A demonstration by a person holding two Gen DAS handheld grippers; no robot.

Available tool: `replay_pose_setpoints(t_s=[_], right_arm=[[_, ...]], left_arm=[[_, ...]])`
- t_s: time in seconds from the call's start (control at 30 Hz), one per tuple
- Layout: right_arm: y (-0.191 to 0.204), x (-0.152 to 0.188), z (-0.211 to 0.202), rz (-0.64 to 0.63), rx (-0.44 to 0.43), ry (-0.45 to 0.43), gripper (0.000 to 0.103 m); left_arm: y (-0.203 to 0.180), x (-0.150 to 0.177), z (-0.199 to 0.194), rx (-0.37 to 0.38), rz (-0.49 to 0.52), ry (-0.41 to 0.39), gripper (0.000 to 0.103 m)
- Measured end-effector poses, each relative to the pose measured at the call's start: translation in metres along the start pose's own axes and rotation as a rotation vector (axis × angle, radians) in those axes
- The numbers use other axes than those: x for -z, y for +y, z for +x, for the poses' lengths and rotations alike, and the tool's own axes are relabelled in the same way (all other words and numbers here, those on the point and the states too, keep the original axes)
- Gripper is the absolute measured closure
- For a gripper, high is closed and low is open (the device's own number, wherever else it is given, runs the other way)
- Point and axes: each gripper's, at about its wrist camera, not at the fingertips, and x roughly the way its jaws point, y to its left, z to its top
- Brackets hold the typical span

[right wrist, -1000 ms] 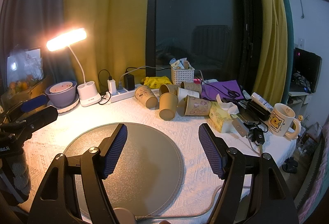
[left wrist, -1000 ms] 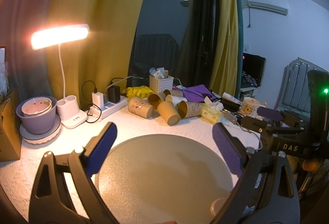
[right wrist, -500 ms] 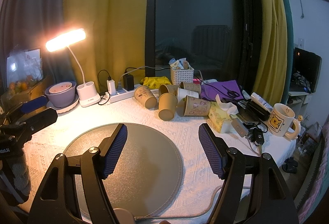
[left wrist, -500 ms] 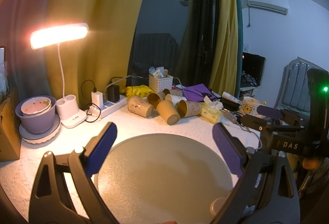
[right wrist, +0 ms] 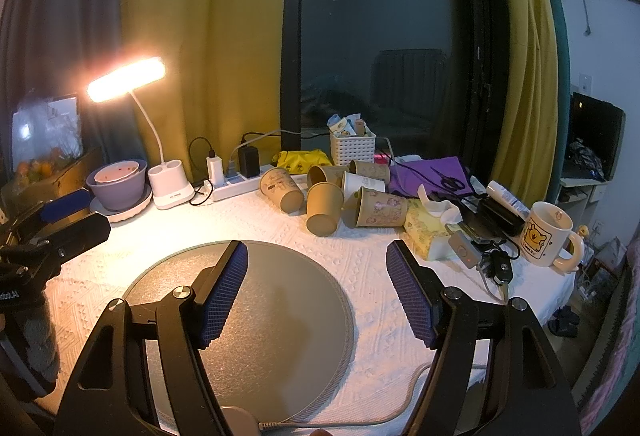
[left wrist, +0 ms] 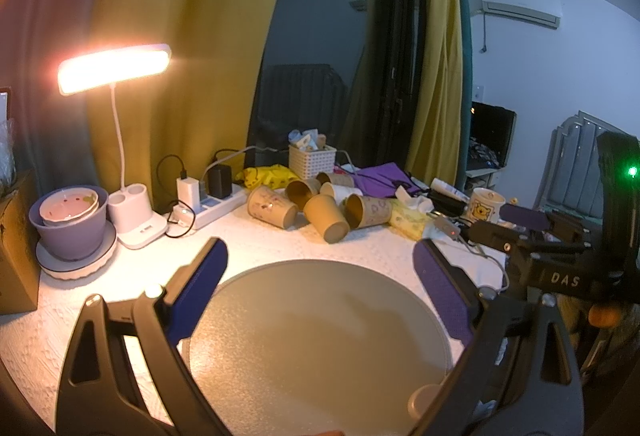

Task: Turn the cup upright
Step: 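Move the left tool toward the plain tan cup lying on its side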

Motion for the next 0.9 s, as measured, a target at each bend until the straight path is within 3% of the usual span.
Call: replay_pose_setpoints(t_s=[0.2,0.43,0.6,0.9], right_arm=[[-0.013,-0.003,0.006,0.006,-0.009,0.012,0.028],[-0.034,0.002,0.035,0.027,-0.028,0.048,0.028],[-0.055,0.004,0.065,0.026,-0.034,0.084,0.028],[-0.091,-0.003,0.123,0.048,-0.083,0.131,0.028]], left_arm=[[-0.005,0.01,0.005,-0.001,0.003,0.011,0.008],[-0.011,0.017,0.039,-0.007,-0.005,0.067,0.008],[-0.011,0.014,0.08,-0.015,-0.037,0.177,0.008],[-0.016,0.002,0.14,-0.061,-0.026,0.293,0.008]])
